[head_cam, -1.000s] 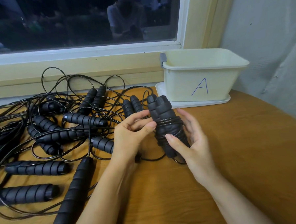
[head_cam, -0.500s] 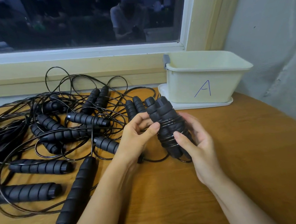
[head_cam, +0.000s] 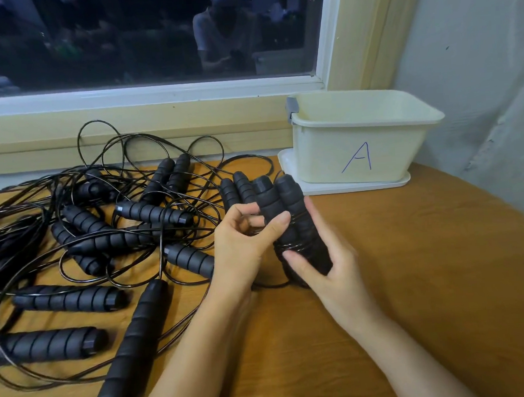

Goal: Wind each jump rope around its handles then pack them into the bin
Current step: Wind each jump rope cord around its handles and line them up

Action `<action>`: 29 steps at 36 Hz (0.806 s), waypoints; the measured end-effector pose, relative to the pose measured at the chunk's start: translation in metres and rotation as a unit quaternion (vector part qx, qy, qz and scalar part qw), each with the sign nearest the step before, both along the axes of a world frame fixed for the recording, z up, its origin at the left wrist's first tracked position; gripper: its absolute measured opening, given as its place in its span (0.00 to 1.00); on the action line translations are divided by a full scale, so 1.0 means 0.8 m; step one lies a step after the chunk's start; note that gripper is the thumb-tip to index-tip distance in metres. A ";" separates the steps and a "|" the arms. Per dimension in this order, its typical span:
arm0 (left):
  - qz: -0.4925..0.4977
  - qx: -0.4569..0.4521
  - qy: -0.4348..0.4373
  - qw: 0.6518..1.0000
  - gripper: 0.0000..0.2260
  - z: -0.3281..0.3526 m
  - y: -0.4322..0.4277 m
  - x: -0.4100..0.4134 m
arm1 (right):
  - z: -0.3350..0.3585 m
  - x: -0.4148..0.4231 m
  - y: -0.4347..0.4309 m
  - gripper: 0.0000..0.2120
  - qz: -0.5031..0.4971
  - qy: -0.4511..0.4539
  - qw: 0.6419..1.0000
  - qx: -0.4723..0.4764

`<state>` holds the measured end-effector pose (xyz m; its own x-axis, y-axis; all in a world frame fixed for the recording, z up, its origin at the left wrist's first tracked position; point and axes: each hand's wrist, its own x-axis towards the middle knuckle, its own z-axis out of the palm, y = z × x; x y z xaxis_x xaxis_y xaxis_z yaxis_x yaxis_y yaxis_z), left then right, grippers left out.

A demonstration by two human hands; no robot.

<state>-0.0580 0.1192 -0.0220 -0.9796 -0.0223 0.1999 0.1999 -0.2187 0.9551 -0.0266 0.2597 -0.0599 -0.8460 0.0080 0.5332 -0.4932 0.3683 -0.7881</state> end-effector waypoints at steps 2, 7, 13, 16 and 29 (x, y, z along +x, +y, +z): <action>0.009 -0.006 -0.006 1.000 0.18 -0.002 0.001 0.000 | -0.001 0.000 0.000 0.39 -0.031 0.005 0.998 0.049; 0.028 -0.018 -0.023 0.999 0.14 -0.006 0.006 0.001 | -0.002 -0.001 -0.001 0.43 -0.144 0.056 0.974 0.168; 0.031 -0.006 -0.047 0.998 0.20 -0.006 0.013 0.004 | 0.001 0.001 -0.009 0.47 -0.221 0.081 0.944 0.230; 0.025 0.007 -0.058 0.998 0.19 -0.006 0.018 0.008 | 0.001 0.001 -0.014 0.54 -0.252 0.067 0.930 0.260; -0.076 0.015 -0.029 0.997 0.14 0.003 0.011 0.012 | -0.001 0.001 -0.001 0.42 -0.170 0.011 0.984 0.057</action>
<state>-0.0486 0.1281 -0.0194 -0.9820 0.1221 0.1439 0.1066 -0.2703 0.9569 -0.0255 0.2592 -0.0604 -0.7926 0.2273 0.5658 -0.3436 0.6002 -0.7223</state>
